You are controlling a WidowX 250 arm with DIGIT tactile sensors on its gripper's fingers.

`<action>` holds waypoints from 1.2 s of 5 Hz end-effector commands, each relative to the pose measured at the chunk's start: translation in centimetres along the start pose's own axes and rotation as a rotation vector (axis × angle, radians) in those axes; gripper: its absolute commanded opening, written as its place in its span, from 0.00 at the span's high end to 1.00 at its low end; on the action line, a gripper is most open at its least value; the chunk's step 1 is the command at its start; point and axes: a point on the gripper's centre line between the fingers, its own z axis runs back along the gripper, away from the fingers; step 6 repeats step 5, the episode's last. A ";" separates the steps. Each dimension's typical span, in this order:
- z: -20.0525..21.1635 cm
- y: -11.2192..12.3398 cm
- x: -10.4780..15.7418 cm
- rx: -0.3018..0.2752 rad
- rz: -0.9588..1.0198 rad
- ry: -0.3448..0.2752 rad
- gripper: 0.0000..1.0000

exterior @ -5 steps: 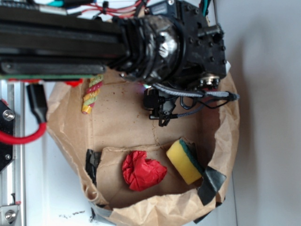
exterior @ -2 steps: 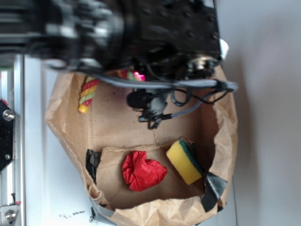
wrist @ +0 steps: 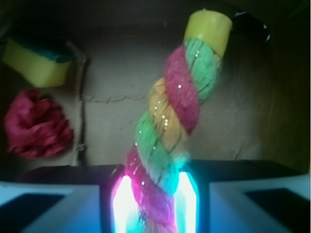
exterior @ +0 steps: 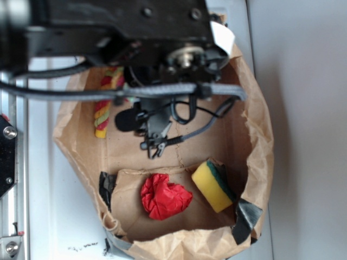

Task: Grab the multicolored rope.

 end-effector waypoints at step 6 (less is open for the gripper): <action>8.1 -4.6 0.9 0.019 -0.068 -0.192 1.00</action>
